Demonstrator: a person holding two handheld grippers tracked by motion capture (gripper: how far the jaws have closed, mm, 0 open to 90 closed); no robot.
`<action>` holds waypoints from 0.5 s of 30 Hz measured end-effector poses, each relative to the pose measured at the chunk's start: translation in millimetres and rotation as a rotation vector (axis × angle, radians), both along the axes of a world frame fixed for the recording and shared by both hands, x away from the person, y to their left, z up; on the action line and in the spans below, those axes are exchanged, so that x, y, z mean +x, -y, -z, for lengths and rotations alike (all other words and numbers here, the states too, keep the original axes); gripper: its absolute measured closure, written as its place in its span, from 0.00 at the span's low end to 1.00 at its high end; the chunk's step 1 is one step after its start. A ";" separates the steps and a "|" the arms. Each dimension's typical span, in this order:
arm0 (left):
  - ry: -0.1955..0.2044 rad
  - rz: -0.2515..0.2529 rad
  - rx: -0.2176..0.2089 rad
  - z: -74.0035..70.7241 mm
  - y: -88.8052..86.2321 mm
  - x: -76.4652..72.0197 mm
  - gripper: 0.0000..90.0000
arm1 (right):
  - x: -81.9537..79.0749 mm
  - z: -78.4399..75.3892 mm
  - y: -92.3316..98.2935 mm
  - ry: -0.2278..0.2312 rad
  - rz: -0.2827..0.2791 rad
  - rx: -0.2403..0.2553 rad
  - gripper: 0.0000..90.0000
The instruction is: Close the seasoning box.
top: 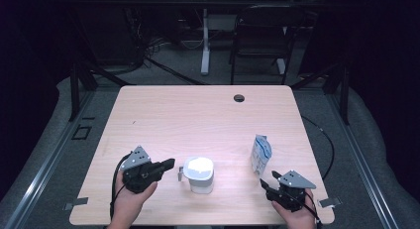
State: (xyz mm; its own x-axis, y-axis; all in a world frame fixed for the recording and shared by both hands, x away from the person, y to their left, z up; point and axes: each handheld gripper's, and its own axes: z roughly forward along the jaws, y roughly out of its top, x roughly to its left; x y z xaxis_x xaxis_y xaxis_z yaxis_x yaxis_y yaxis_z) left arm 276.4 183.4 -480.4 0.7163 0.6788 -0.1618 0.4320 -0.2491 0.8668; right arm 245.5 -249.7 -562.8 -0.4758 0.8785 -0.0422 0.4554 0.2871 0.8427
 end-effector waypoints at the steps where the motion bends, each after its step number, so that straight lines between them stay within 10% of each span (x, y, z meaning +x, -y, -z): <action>1: -0.004 -0.009 -0.003 0.7 -1.7 0.6 1.00 | 0.0 0.0 0.0 0.000 0.000 0.001 0.51; 15: -0.060 -0.090 0.010 21.8 -23.8 13.9 1.00 | -0.3 0.2 -0.9 -0.004 -0.003 0.004 0.51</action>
